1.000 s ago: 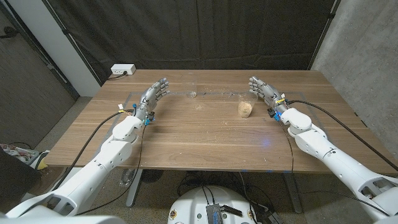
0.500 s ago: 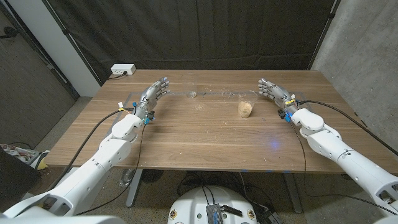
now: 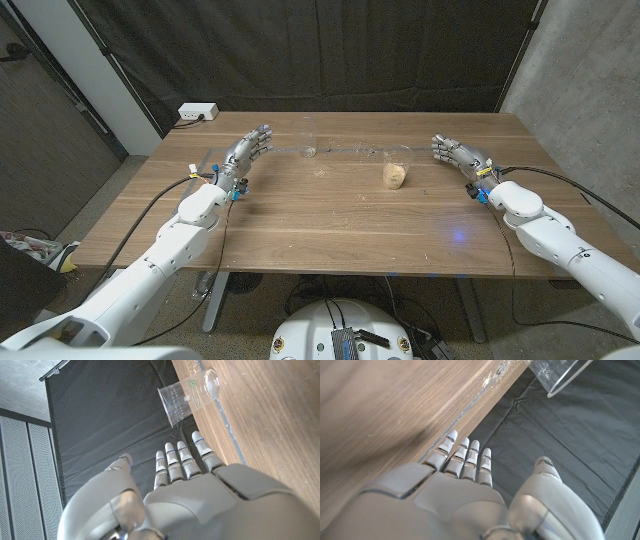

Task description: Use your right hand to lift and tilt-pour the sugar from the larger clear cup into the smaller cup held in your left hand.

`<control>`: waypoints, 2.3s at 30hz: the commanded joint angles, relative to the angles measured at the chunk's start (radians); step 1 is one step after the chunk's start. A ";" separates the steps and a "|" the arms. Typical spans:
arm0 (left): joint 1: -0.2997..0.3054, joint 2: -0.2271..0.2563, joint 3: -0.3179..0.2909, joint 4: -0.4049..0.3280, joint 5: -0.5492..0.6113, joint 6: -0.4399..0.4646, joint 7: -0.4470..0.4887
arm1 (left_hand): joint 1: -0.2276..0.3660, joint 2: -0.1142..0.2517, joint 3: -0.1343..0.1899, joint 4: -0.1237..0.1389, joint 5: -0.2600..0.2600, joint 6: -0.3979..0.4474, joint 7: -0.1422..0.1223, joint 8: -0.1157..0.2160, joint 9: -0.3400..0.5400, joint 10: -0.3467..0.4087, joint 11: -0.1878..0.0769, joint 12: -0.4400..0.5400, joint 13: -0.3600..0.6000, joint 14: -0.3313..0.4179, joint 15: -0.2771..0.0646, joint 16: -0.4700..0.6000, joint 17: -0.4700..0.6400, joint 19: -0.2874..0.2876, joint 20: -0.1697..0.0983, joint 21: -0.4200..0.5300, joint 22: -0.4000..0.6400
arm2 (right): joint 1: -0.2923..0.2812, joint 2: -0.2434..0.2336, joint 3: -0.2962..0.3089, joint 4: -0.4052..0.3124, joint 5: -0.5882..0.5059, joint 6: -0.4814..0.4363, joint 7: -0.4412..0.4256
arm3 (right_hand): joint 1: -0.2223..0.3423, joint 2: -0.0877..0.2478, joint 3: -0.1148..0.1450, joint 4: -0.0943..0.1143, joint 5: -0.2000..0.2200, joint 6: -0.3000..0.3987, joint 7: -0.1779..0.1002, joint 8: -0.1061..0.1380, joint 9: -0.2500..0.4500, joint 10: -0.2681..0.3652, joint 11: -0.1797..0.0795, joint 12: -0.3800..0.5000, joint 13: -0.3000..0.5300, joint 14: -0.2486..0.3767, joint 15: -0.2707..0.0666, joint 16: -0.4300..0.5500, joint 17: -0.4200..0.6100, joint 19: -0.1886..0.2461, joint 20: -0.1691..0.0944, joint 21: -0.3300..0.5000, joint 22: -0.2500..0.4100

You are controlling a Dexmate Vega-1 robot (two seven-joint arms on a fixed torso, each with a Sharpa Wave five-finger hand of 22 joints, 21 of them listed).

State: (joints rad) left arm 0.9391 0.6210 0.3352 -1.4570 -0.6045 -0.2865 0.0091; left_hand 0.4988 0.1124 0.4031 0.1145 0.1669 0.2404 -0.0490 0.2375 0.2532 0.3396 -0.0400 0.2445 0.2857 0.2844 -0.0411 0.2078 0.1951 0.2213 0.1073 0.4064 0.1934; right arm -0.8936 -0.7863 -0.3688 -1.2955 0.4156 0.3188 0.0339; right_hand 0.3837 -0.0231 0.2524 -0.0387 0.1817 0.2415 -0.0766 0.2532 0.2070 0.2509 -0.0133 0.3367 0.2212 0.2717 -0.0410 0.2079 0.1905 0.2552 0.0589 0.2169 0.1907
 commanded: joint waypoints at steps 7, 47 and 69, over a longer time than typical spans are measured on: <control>0.019 0.020 -0.008 -0.039 0.010 0.019 0.020 | -0.006 0.001 0.003 -0.001 0.007 0.013 -0.003 0.006 0.005 0.013 0.003 0.008 0.005 0.012 -0.022 0.007 0.003 0.013 0.000 0.000 0.002 | -0.138 -0.142 0.033 -0.093 -0.199 0.015 -0.175 | -0.043 -0.034 -0.028 0.008 0.006 0.002 -0.003 -0.004 0.004 -0.002 -0.016 0.000 0.005 -0.001 -0.076 0.002 0.005 0.009 -0.019 0.005 0.003; 0.110 0.012 0.035 -0.310 0.179 0.147 0.266 | -0.005 0.003 0.006 -0.004 0.008 0.035 -0.008 0.011 0.002 0.043 -0.010 0.017 0.009 0.040 -0.036 0.011 0.002 0.027 -0.002 0.002 0.005 | 0.249 -0.151 -0.191 0.492 -0.534 0.530 0.051 | 0.060 -0.149 -0.123 -0.098 0.124 -0.318 -0.016 -0.059 0.024 -0.215 -0.041 -0.082 0.036 -0.156 -0.098 -0.033 0.001 0.010 -0.088 -0.015 0.003; 0.162 -0.003 0.029 -0.311 0.222 0.102 0.297 | -0.003 -0.001 0.007 -0.008 0.007 0.039 -0.010 0.010 0.000 0.046 -0.014 0.016 0.011 0.045 -0.041 0.009 0.001 0.028 -0.006 0.002 0.006 | 0.308 -0.113 -0.278 0.545 -0.598 0.563 -0.051 | 0.069 -0.119 -0.123 -0.092 0.142 -0.324 -0.002 -0.047 0.027 -0.234 -0.031 -0.085 0.043 -0.182 -0.085 -0.026 0.006 -0.023 -0.077 -0.021 0.005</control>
State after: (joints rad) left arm 1.0710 0.6202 0.3763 -1.7728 -0.3912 -0.1531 0.2981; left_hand 0.4921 0.1190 0.4074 0.1103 0.1700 0.2736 -0.0607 0.2441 0.2506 0.3800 -0.0518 0.2553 0.2952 0.3238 -0.0413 0.2158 0.1953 0.2446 0.1020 0.4063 0.1942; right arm -0.6053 -0.9131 -0.6124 -0.7544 -0.1695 0.8780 0.0012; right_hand 0.4510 -0.1532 0.1284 -0.1353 0.3184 -0.0809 -0.0842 0.1967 0.2302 0.0269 -0.0430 0.2547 0.2622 0.0929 -0.0338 0.1806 0.1933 0.2328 -0.0193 0.1958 0.1933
